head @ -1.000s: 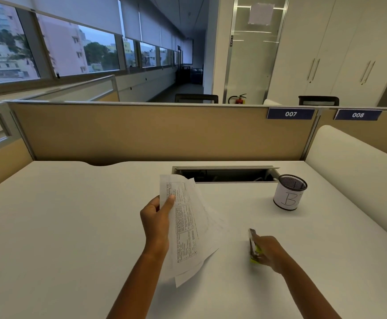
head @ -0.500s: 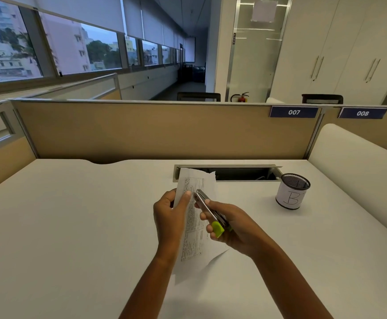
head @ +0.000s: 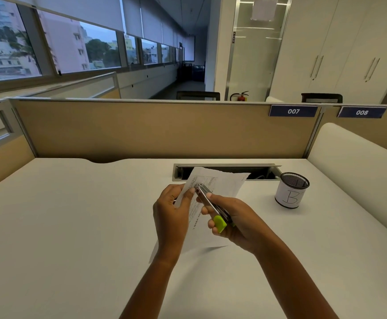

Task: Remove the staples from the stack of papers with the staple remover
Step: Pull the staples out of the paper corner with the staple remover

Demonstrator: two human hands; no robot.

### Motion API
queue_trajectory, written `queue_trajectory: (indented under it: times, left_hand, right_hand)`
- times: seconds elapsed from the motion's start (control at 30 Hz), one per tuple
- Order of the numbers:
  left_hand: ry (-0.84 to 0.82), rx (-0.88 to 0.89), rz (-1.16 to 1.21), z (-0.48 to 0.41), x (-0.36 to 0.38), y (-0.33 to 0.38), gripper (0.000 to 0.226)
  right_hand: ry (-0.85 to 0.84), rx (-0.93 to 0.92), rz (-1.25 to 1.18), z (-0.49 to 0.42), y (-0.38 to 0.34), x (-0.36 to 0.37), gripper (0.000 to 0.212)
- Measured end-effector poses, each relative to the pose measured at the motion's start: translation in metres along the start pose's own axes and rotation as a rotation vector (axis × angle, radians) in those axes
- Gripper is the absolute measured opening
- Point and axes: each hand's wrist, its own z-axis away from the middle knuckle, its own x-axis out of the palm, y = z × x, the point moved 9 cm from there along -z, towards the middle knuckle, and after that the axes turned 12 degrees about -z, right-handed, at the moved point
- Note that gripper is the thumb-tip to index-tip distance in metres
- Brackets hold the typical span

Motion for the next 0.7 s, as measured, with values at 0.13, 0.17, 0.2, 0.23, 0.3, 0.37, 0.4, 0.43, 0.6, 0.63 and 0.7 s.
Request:
queue_trajectory:
  times: [0.13,0.17,0.2,0.23,0.3,0.37,0.4,0.43,0.6,0.63,0.7]
  left_hand:
    - [-0.005,-0.032,0.007,0.0015,0.001,-0.0007,0.022]
    - [-0.005,-0.041,0.01,0.0021,0.0013,-0.0012,0.021]
    - [-0.004,-0.048,0.012,0.0028,0.0015,-0.0017,0.021]
    - [-0.004,-0.051,0.014,0.0035,0.0016,-0.0019,0.021]
    - [-0.005,-0.052,0.017,0.0047,0.0019,-0.0019,0.02]
    - [0.001,-0.046,0.01,0.0057,0.0016,-0.0018,0.02]
    - [0.008,-0.042,0.001,0.006,0.001,-0.0018,0.02]
    - [0.016,-0.037,-0.01,0.0063,0.0004,-0.0018,0.02]
    - [0.038,-0.03,-0.033,0.0082,-0.0007,-0.0026,0.021]
    - [0.044,-0.036,-0.03,0.0086,-0.0013,-0.0036,0.021]
    - [0.056,-0.043,-0.022,0.0093,-0.0027,-0.0052,0.02]
  right_hand:
    - [0.006,-0.003,0.003,0.0016,0.001,-0.0005,0.025]
    - [0.008,-0.002,0.005,0.0021,0.0015,-0.0006,0.025]
    - [0.01,-0.002,0.006,0.0027,0.0019,-0.0007,0.025]
    - [0.012,-0.003,0.006,0.0032,0.0022,-0.0006,0.024]
    - [0.019,-0.007,0.01,0.0042,0.0024,-0.0003,0.024]
    - [0.029,-0.011,0.012,0.005,0.0024,-0.0001,0.025]
    - [0.034,-0.015,0.009,0.0055,0.0023,0.0004,0.025]
    - [0.041,-0.021,0.002,0.0059,0.0021,0.001,0.025]
    - [0.104,-0.072,0.043,0.0045,0.0009,0.0029,0.025]
    - [0.109,-0.073,0.053,0.004,0.0008,0.0037,0.025]
    - [0.115,-0.061,0.062,0.0036,0.0005,0.0045,0.024]
